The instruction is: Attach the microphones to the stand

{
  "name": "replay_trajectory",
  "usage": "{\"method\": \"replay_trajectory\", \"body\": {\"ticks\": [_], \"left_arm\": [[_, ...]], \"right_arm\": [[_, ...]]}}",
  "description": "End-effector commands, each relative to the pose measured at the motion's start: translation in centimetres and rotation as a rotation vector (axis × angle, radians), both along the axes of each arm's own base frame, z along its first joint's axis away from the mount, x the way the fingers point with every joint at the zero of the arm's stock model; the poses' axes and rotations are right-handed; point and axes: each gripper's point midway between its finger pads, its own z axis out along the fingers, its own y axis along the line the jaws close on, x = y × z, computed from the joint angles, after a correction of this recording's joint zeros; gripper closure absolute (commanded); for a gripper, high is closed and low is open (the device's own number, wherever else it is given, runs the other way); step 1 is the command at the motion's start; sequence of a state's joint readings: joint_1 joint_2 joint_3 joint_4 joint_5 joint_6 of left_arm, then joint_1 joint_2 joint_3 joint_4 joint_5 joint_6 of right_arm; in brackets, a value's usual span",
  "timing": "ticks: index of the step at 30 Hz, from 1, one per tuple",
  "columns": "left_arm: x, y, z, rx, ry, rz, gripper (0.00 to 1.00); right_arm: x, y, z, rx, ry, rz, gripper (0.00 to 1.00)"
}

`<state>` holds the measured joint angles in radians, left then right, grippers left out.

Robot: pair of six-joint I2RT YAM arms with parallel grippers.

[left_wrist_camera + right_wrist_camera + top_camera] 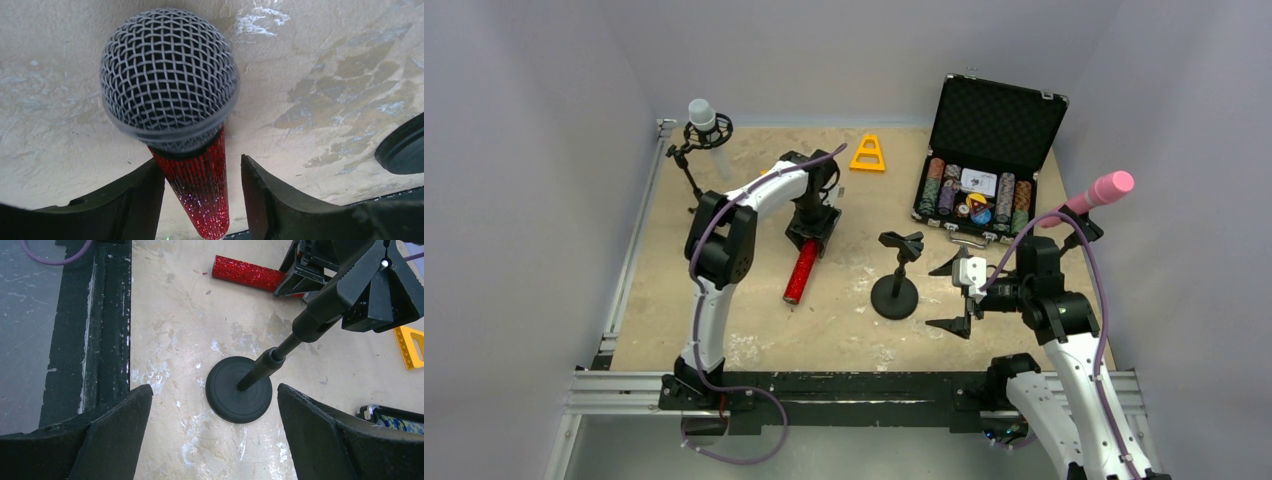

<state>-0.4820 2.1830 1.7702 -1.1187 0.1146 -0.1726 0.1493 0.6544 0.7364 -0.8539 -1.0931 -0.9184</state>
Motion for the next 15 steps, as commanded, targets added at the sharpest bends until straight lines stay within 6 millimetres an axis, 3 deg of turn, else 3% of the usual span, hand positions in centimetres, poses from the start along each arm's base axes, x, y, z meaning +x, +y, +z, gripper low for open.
{"method": "replay_trajectory", "body": {"ticks": [1,10,15], "left_arm": [[0.0,-0.9,0.6,-0.036,0.029,0.006,0.41],[-0.8,0.0,-0.9,0.021,0.071,0.012,0.51],[-1.0,0.3,-1.4,0.038,0.08,0.01,0.47]], "right_arm": [[0.1,0.1,1.2,0.016,-0.033,0.012,0.01],[0.0,0.1,1.3,0.018,-0.031,0.016,0.01],[0.0,0.1,1.3,0.019,-0.03,0.017,0.01]]}}
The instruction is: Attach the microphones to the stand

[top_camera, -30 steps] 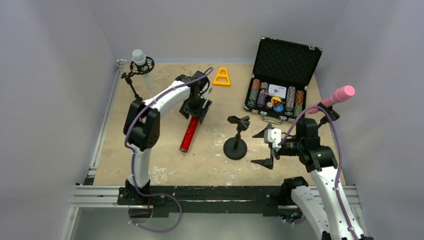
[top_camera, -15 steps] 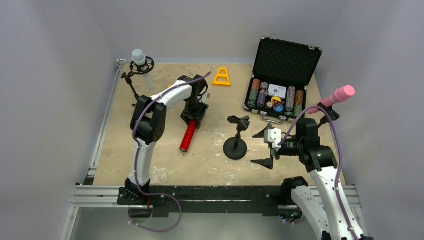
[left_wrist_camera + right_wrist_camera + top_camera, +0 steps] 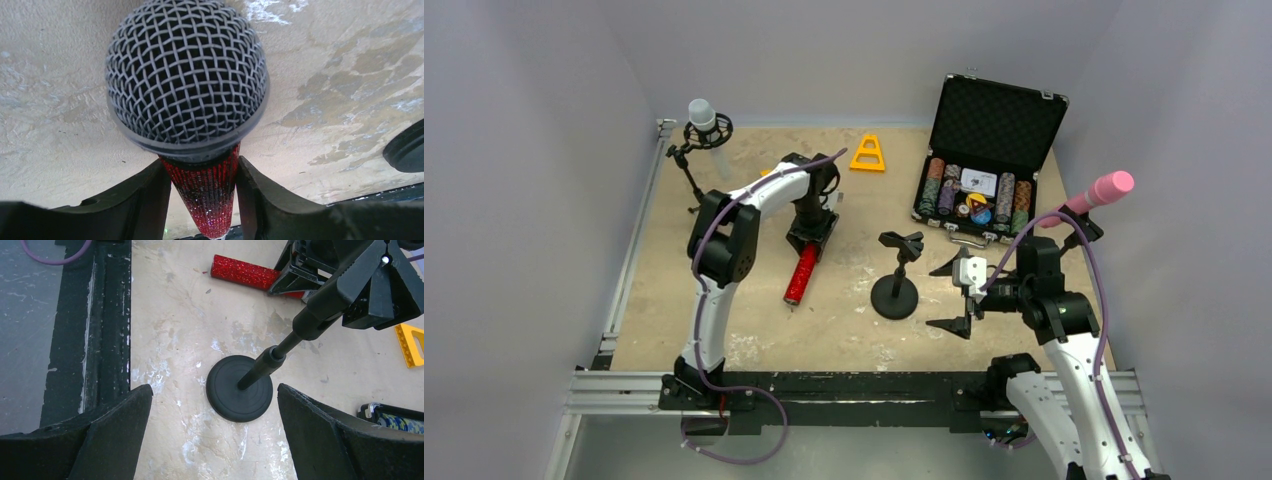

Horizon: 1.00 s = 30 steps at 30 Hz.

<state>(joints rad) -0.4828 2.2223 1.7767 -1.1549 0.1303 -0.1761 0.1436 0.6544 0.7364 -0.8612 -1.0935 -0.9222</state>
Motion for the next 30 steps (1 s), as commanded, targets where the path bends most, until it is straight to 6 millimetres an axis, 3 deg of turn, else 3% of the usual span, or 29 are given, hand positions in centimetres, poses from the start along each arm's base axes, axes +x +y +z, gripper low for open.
{"method": "replay_trajectory", "body": {"ticks": [1,6,8,9,12,13,21,30], "left_arm": [[0.0,0.2,-0.4,0.021,0.015,0.007,0.46],[-0.2,0.1,-0.6,0.018,0.029,0.006,0.44],[-0.2,0.1,-0.6,0.019,0.026,0.003,0.48],[-0.1,0.1,-0.5,0.02,0.023,0.002,0.55],[0.3,0.1,0.2,0.019,0.001,0.002,0.9],[0.4,0.0,0.7,0.011,-0.012,0.003,0.97],[-0.2,-1.6,8.9,-0.195,-0.234,-0.008,1.0],[-5.5,-2.3,18.2,-0.56,-0.543,-0.13,1.0]], "right_arm": [[0.0,0.2,1.4,0.021,-0.034,0.021,0.01],[0.0,0.2,1.4,0.022,-0.034,0.021,0.01],[0.0,0.2,1.4,0.023,-0.035,0.02,0.01],[0.0,0.2,1.4,0.023,-0.034,0.021,0.01],[0.0,0.2,1.4,0.023,-0.034,0.02,0.01],[0.0,0.2,1.4,0.023,-0.034,0.019,0.01],[0.0,0.1,1.4,0.022,-0.032,0.014,0.01],[0.1,-0.2,1.7,0.001,-0.054,-0.003,0.01]]}}
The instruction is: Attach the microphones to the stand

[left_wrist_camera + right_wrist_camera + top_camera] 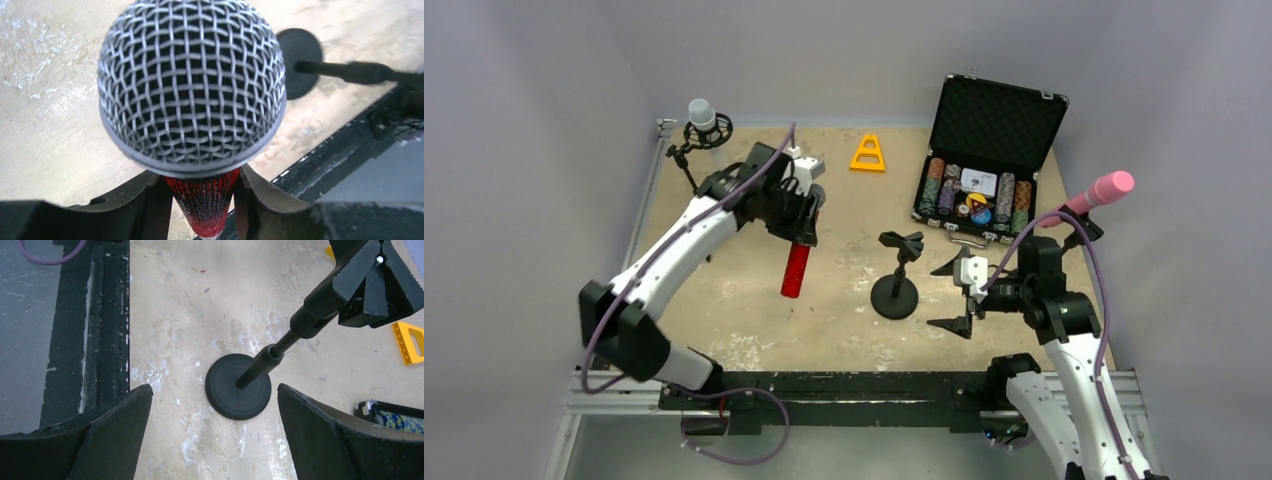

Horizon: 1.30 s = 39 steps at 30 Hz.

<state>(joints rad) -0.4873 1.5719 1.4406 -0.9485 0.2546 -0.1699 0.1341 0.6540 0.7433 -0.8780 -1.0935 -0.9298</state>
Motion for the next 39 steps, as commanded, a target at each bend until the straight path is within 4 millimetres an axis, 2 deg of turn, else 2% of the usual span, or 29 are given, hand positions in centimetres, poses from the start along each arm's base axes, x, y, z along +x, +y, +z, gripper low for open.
{"method": "replay_trajectory", "body": {"ticks": [1,5,11,12,18,25,30,39], "left_arm": [[-2.4,-1.6,4.4,-0.218,-0.196,-0.124,1.0],[-4.7,-0.7,6.8,-0.297,-0.392,-0.201,1.0],[-7.8,-0.2,10.0,-0.415,-0.766,-0.382,1.0],[-8.2,-0.1,10.1,-0.425,-0.793,-0.391,1.0],[-9.6,0.3,10.9,-0.462,-0.862,-0.405,1.0],[-10.0,0.5,11.5,-0.481,-0.882,-0.397,1.0],[-10.0,0.4,11.5,-0.488,-0.878,-0.396,1.0],[-10.1,0.3,11.6,-0.491,-0.877,-0.396,1.0]], "right_arm": [[0.2,-0.1,1.8,-0.004,-0.065,0.0,0.01],[0.5,-0.7,2.1,-0.047,-0.092,-0.015,0.01],[-0.2,-0.4,4.6,-0.046,-0.092,0.035,0.01],[-0.3,-0.3,5.1,-0.04,-0.084,0.044,0.01],[0.1,0.1,7.0,-0.021,-0.082,0.067,0.01],[1.5,-0.2,9.2,-0.03,-0.137,0.014,0.01],[2.3,-0.2,9.9,-0.031,-0.141,-0.004,0.01],[2.5,0.0,10.6,-0.028,-0.156,0.005,0.01]]}}
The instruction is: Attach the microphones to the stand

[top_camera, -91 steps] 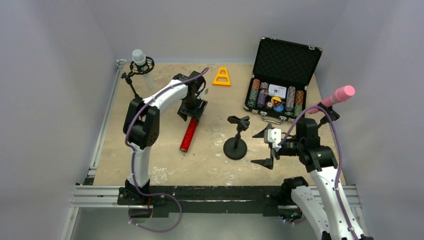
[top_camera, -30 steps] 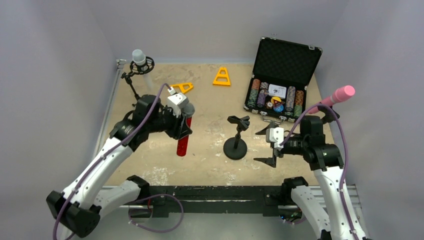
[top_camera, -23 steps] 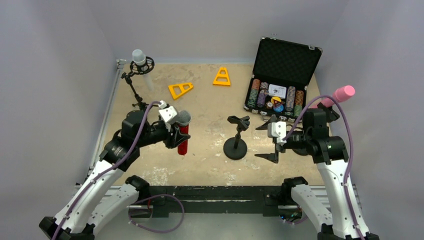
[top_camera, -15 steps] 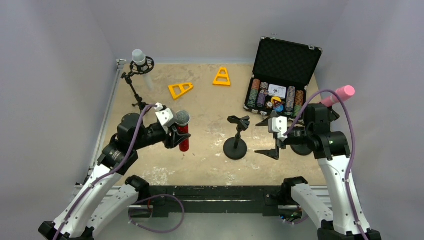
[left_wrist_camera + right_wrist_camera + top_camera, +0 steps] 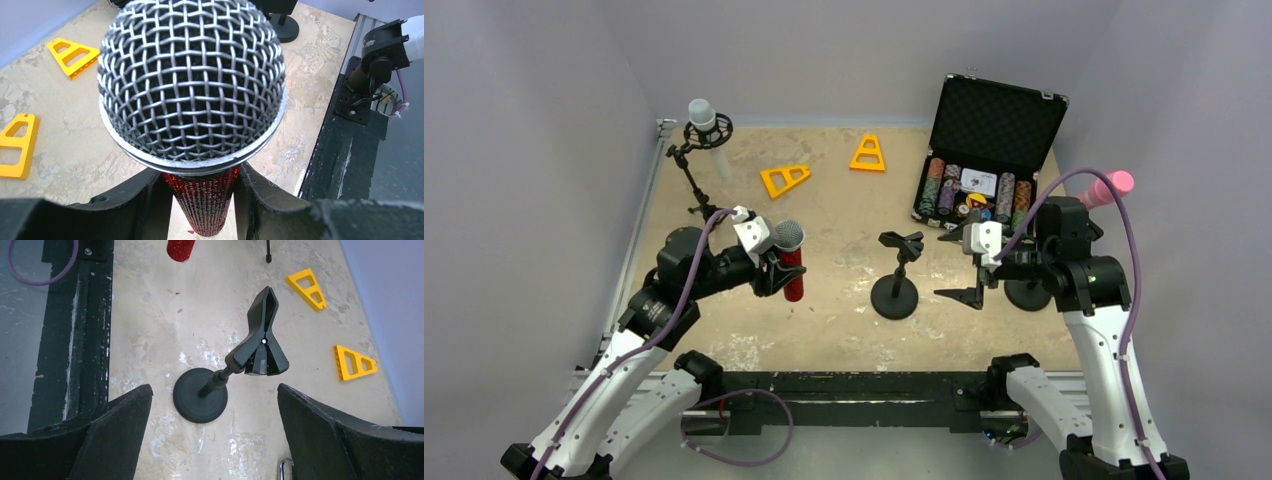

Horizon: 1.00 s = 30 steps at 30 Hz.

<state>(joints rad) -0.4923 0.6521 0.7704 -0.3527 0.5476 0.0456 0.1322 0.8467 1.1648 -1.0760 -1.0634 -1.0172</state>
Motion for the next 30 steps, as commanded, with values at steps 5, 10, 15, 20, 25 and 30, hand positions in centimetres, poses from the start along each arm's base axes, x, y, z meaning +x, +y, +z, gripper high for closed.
{"method": "replay_trajectory", "body": {"ticks": [5,10,15,20,25,30], "left_arm": [[0.1,-0.5,1.6,-0.039,-0.07,-0.026,1.0],[0.1,-0.5,1.6,-0.04,-0.063,-0.027,1.0],[0.1,-0.4,1.7,-0.04,-0.071,-0.025,1.0],[0.1,-0.4,1.7,-0.039,-0.071,-0.025,1.0],[0.0,-0.5,1.7,-0.039,-0.071,-0.026,1.0],[0.1,-0.4,1.6,-0.036,-0.069,-0.027,1.0]], "right_arm": [[0.4,0.4,1.6,0.002,-0.038,0.008,0.01],[0.6,0.5,1.8,-0.011,-0.048,0.01,0.01],[0.9,0.7,2.3,-0.026,-0.062,0.011,0.01],[1.3,1.0,2.4,-0.045,-0.062,0.017,0.01],[1.5,1.3,2.6,-0.056,-0.069,0.02,0.01],[1.7,1.4,2.5,-0.06,-0.072,0.016,0.01]]}}
